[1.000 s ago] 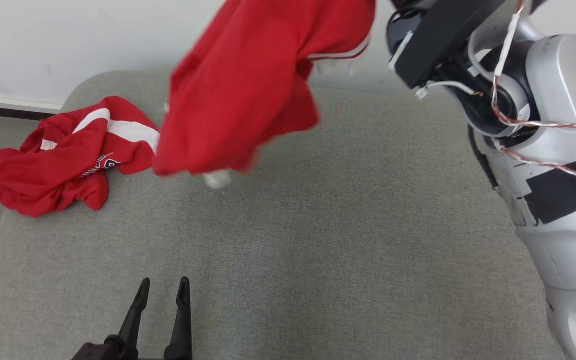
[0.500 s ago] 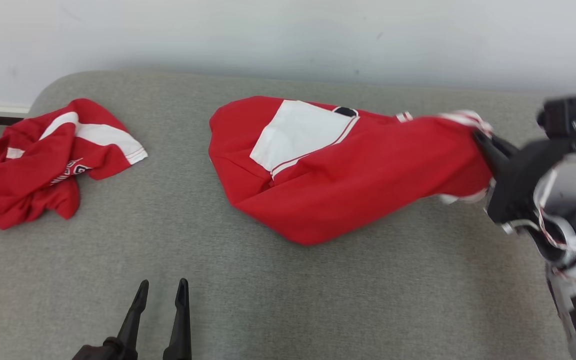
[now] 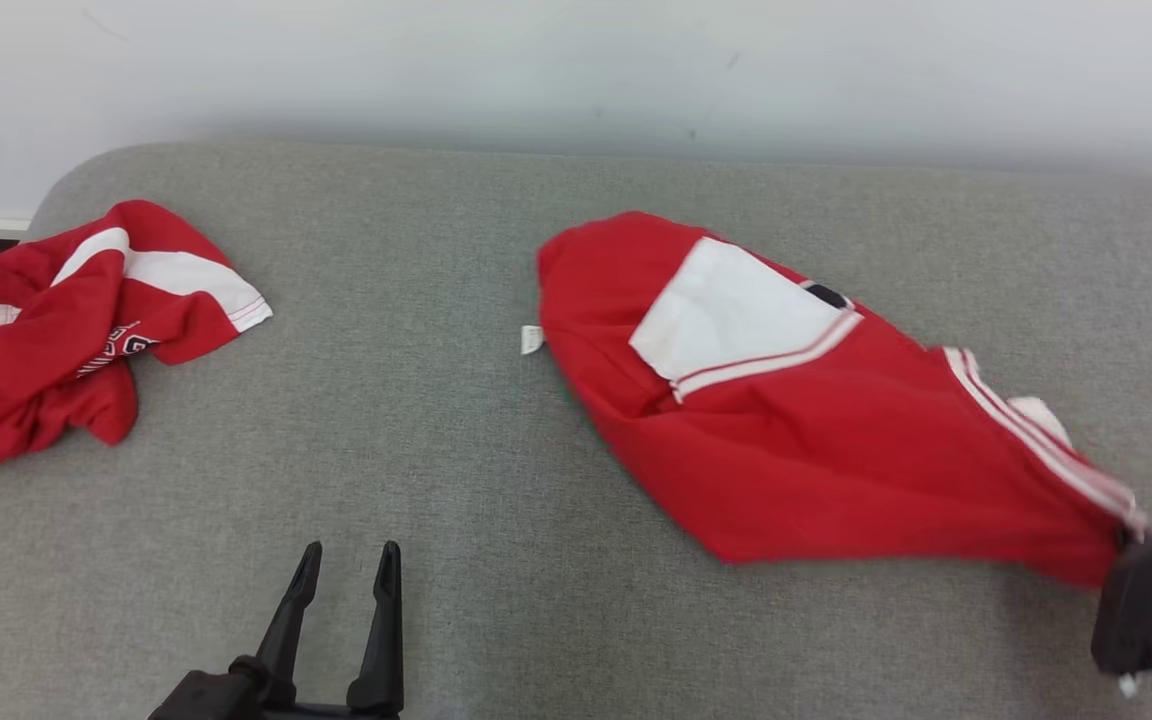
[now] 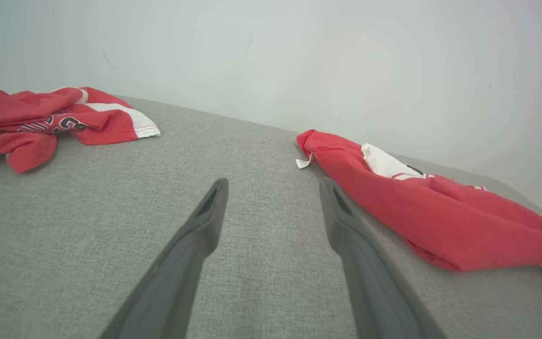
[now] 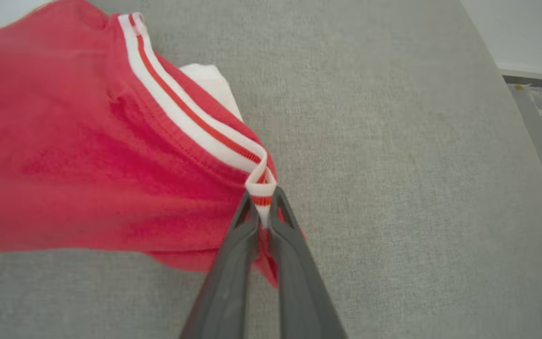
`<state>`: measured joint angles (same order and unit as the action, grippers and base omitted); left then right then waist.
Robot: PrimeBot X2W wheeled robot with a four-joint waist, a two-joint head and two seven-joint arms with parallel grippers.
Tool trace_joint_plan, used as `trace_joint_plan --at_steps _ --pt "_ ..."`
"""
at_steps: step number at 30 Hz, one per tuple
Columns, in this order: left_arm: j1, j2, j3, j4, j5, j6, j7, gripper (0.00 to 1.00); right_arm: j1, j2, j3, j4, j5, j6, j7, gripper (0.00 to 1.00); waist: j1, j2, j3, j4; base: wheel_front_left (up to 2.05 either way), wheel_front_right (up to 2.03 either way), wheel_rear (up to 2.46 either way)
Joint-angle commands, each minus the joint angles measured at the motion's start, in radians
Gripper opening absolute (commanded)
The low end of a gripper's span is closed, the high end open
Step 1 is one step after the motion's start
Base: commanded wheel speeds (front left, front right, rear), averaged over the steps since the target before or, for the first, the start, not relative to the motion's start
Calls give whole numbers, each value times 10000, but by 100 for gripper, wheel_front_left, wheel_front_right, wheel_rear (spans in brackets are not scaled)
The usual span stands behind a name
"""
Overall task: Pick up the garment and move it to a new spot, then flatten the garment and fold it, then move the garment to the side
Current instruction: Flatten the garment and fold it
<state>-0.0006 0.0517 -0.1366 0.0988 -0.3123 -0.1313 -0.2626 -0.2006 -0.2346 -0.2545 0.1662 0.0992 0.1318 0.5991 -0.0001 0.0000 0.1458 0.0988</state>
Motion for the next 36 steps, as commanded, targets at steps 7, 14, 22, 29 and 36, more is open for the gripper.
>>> trace_joint_plan --at_steps 7,14,22,29,36 --pt "253 67 153 39 -103 14 -33 100 1343 738 -665 -1096 -541 -22 1257 100 1 0 -190 71 0 0 0" --pt "335 72 124 0 -37 14 -33 100 476 415 4 -2535 -259 -22 2226 100 1 0 -220 62 0 0 0" --pt "-76 83 -193 3 -122 14 -33 100 -2053 -275 1343 -1251 653 -22 2651 100 1 0 373 385 0 0 0" --pt "-422 121 -282 -38 -122 14 -33 100 -3722 -654 1944 679 1006 -22 2055 100 1 0 1132 976 0 0 0" --pt "-709 85 -341 -106 -193 14 -33 100 -4556 -880 2240 2297 1174 -22 1879 100 1 0 1805 1517 0 0 0"
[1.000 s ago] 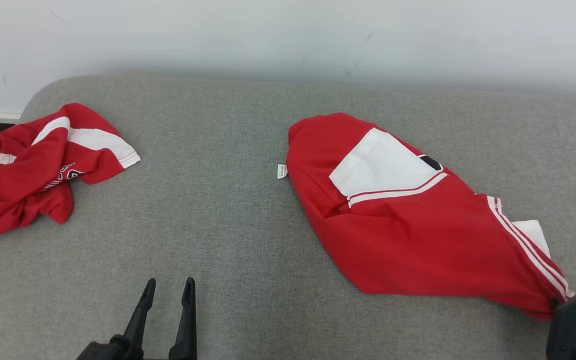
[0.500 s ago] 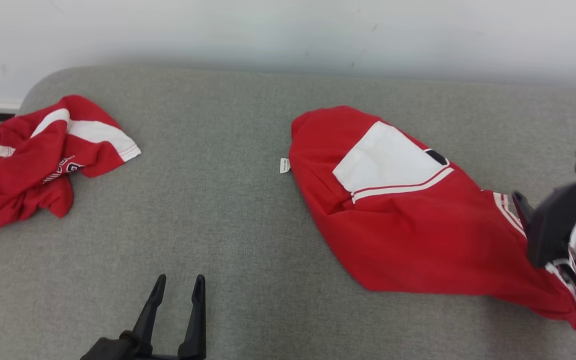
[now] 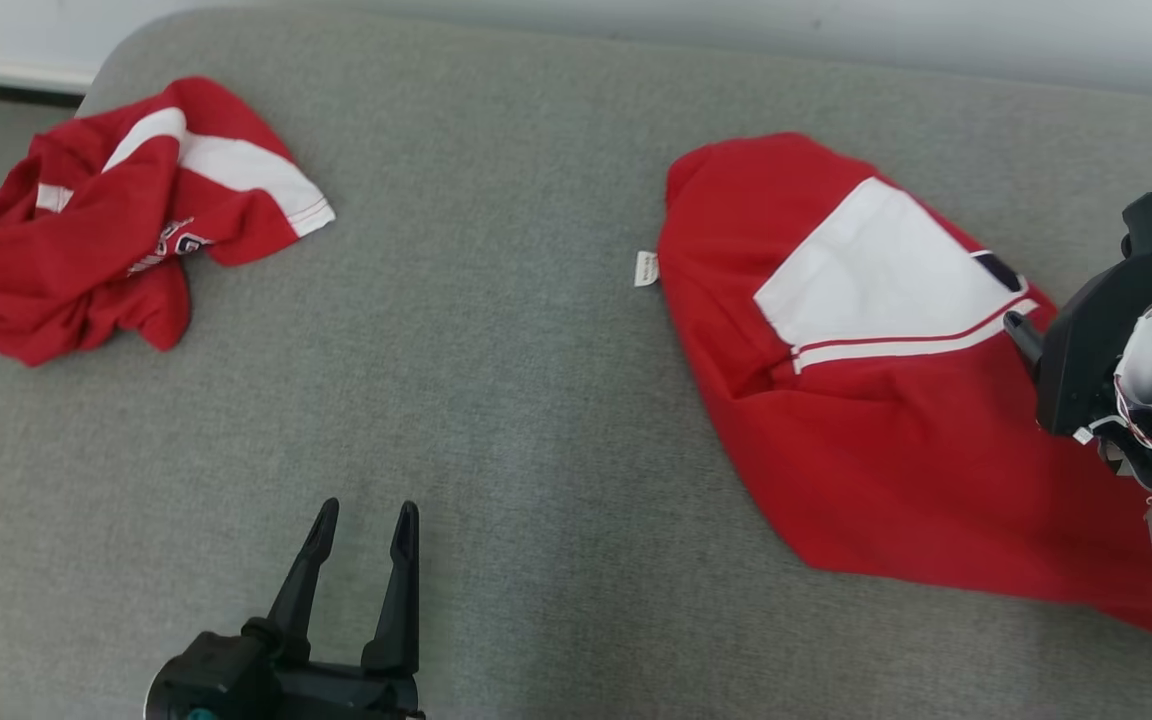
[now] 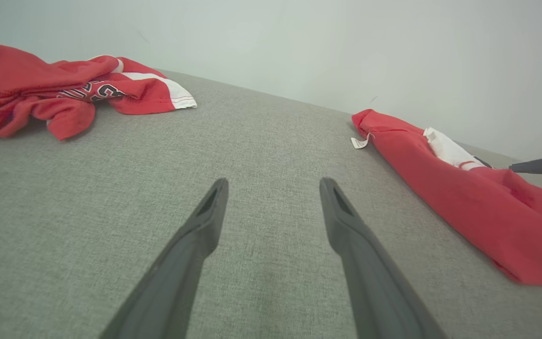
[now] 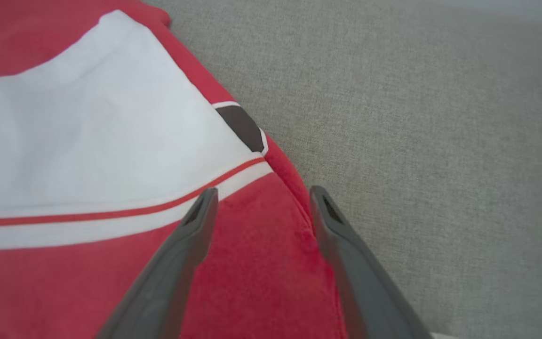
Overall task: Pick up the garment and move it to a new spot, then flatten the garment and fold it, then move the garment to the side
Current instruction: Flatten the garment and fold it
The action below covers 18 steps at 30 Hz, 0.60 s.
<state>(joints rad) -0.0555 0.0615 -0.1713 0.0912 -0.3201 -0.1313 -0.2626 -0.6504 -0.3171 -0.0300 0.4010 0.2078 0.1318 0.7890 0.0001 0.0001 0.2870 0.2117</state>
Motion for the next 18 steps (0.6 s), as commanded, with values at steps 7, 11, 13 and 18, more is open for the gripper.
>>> trace_joint_plan --at_steps 7,11,13,18 --pt "-253 -51 118 -55 -90 14 -33 100 -62 -133 600 509 338 -22 -91 100 -1 -1 560 401 0 0 0" --pt "-293 -59 193 -34 -27 14 -33 100 47 -159 1012 568 518 -20 -231 71 -1 -1 512 215 0 0 0" --pt "-303 -62 197 -19 -14 14 -33 100 91 -206 1196 564 562 -22 -292 40 -1 -1 470 131 0 0 0" --pt "-305 -67 165 19 3 14 -33 100 -5 -436 1531 375 481 -22 -832 0 -1 -1 361 -14 0 0 0"
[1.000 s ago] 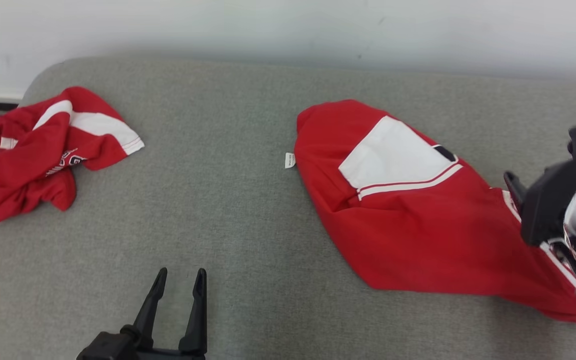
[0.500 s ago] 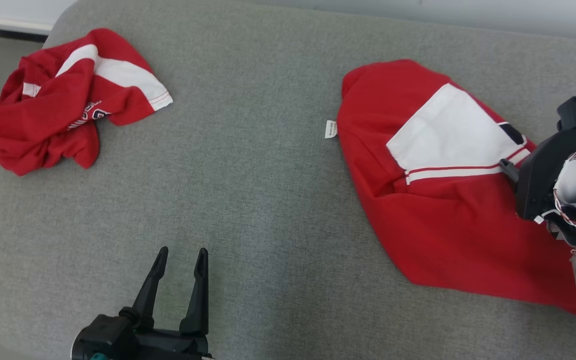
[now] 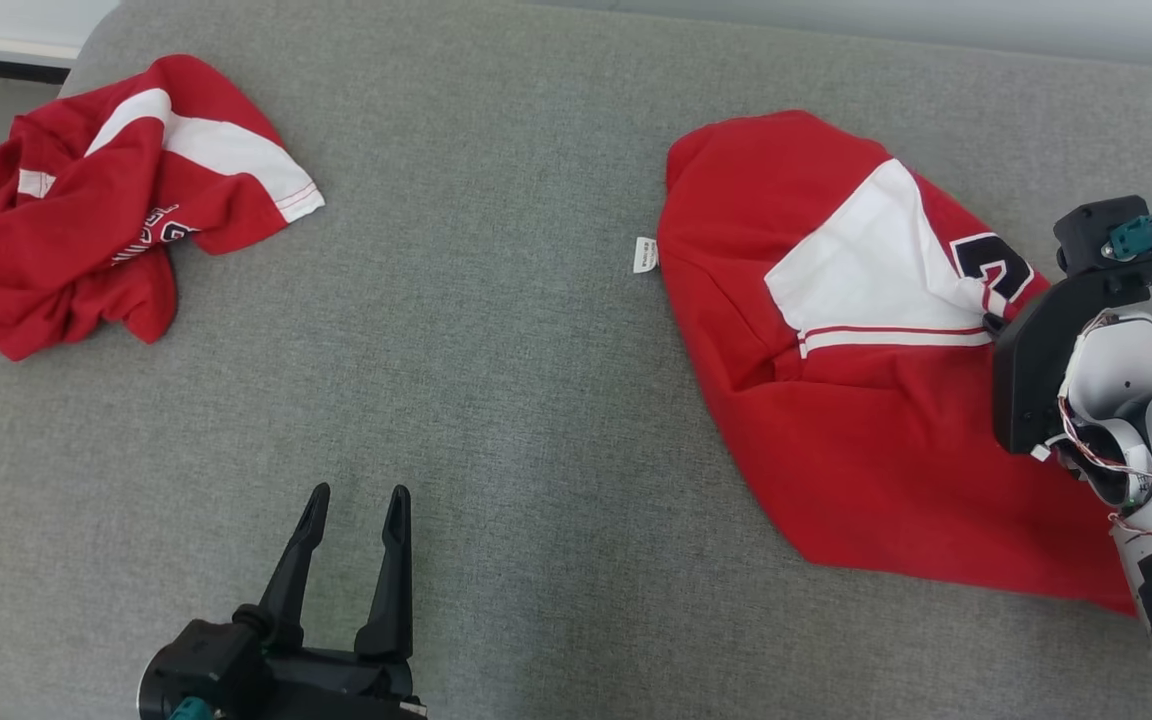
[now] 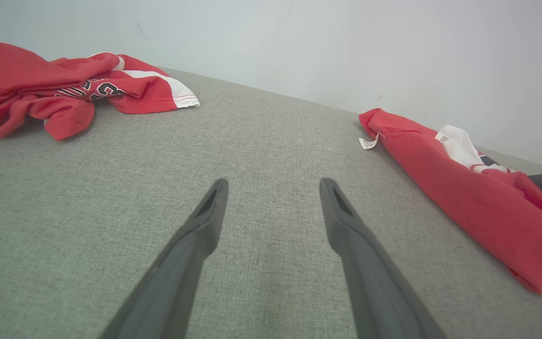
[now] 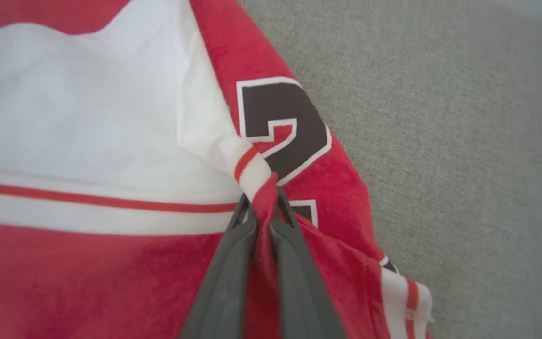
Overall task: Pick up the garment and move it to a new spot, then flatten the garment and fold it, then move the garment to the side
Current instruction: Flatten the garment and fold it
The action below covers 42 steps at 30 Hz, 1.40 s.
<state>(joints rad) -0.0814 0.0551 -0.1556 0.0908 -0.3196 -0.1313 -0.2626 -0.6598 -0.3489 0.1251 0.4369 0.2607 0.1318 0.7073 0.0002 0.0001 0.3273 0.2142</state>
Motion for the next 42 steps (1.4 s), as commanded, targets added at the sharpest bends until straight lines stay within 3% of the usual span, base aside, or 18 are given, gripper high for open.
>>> trace_joint_plan --at_steps 1,12,14,15,16,17,32,42 --pt "-52 -6 2 34 -4 15 -33 100 52 -179 32 5 -117 -22 -111 0 -2 -1 -70 -55 0 0 0" --pt "233 -19 89 191 -71 14 -33 100 63 -68 370 -844 -4 -22 -810 0 -2 -1 -730 -114 0 0 0" --pt "353 -25 112 212 -61 14 -33 100 401 -118 400 -843 -167 -22 -45 31 -2 -1 -910 -120 0 0 0" --pt "379 -26 92 215 -60 14 -33 100 411 -161 406 -945 -170 -22 54 10 -2 -1 -947 -112 0 0 0" --pt "379 -26 92 215 -60 14 -33 100 411 -161 406 -945 -170 -22 54 10 -2 -1 -947 -112 0 0 0" --pt "398 -27 76 215 -60 14 -33 100 475 -227 342 -990 -229 -22 167 0 -2 -1 -975 -104 0 0 0" --pt "752 -37 218 228 -36 14 -33 100 2415 36 -182 -2134 -127 -22 256 0 -2 -1 -1450 -378 0 0 0" --pt "1074 30 326 284 -19 15 -33 100 1376 104 1215 -4553 503 -22 -363 0 -2 -1 -2128 -760 0 0 0"
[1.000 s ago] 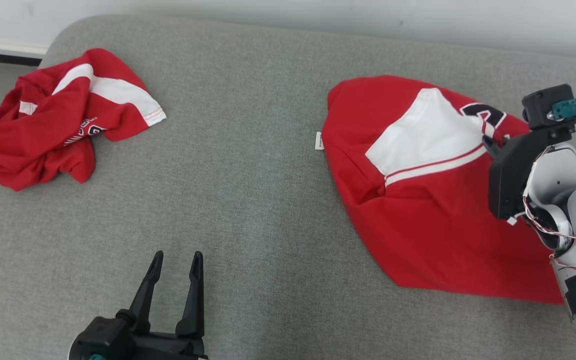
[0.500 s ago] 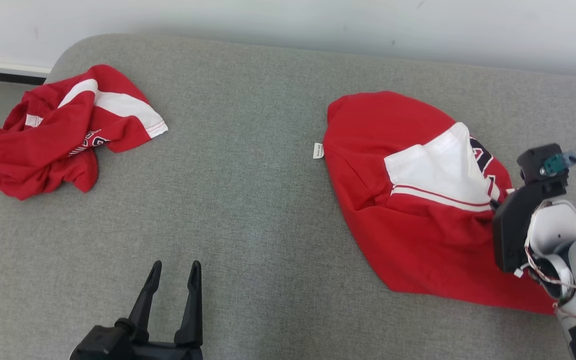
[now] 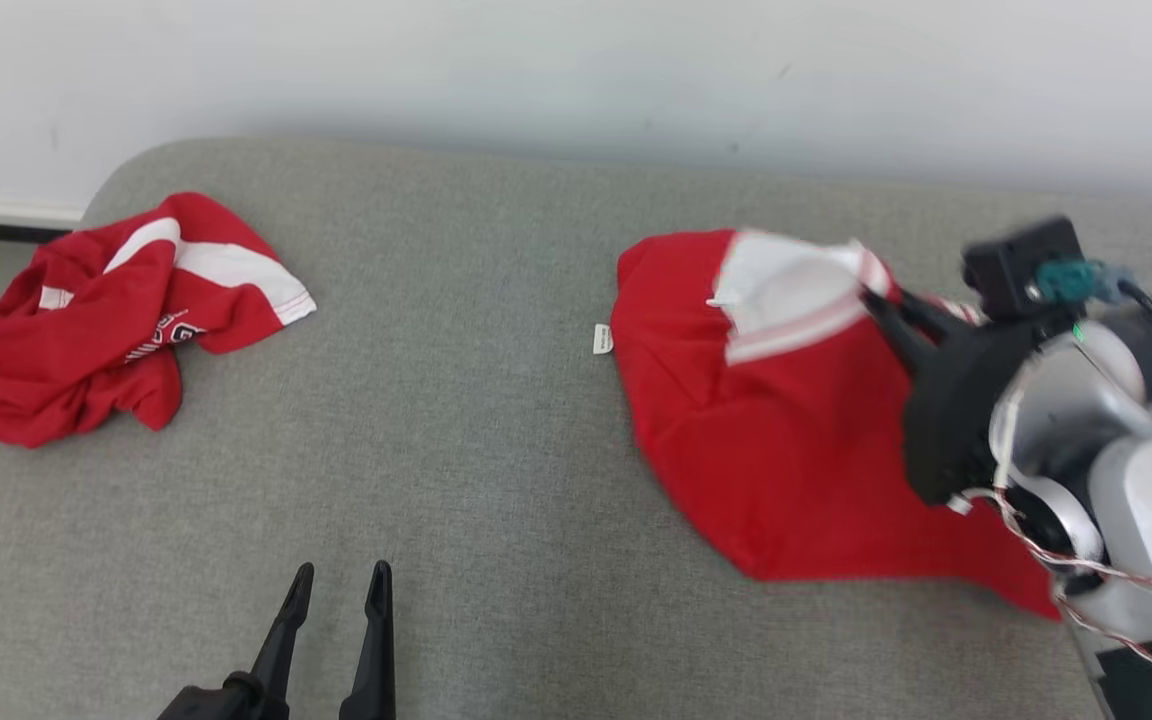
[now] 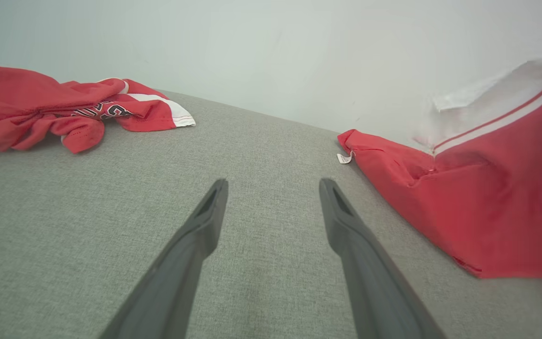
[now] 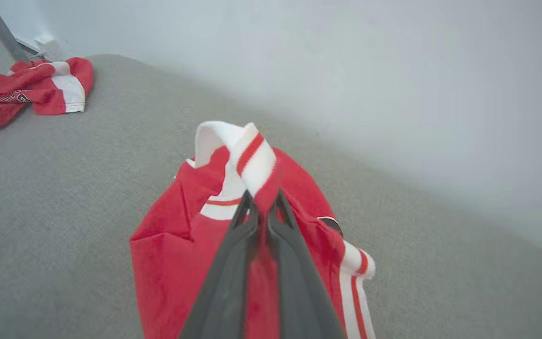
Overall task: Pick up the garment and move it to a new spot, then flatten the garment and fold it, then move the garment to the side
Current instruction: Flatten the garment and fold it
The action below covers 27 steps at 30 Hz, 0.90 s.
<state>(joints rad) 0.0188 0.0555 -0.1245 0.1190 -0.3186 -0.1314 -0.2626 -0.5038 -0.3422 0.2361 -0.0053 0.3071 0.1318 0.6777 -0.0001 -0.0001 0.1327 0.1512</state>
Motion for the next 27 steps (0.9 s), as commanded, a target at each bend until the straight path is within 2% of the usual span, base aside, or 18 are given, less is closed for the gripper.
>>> trace_joint_plan --at_steps 1,6,10,13,17,18,21,27 --pt "99 27 7 21 -33 17 -33 100 -413 86 283 -330 159 -22 -156 0 1 1 -234 -138 0 0 0" --pt "209 21 -82 75 -43 17 -33 100 -1604 288 1039 -1004 420 -22 -814 0 1 1 -447 -100 0 0 0" --pt "292 11 -58 27 -82 17 -33 100 -1782 368 792 -1346 297 -22 -1038 0 1 1 -544 -53 0 0 0" --pt "438 8 23 -45 -79 17 -33 100 -1044 467 -324 -1587 -48 -22 -813 0 1 1 -547 -65 0 0 0" --pt "496 3 168 -149 -50 17 -33 100 622 929 -2916 -2009 -835 -22 -448 0 1 1 -469 -157 0 0 0" --pt "496 3 168 -149 -50 17 -33 100 622 929 -2916 -2009 -835 -22 -448 0 1 1 -469 -157 0 0 0" --pt "480 -3 198 -167 -43 17 -33 100 2034 1361 -4766 -2090 -1442 -22 -195 0 1 1 -345 -303 0 0 0" --pt "189 23 110 -139 1 17 -33 100 3405 2175 -7102 -1201 -1839 -22 -496 0 1 1 -98 -717 0 0 0"
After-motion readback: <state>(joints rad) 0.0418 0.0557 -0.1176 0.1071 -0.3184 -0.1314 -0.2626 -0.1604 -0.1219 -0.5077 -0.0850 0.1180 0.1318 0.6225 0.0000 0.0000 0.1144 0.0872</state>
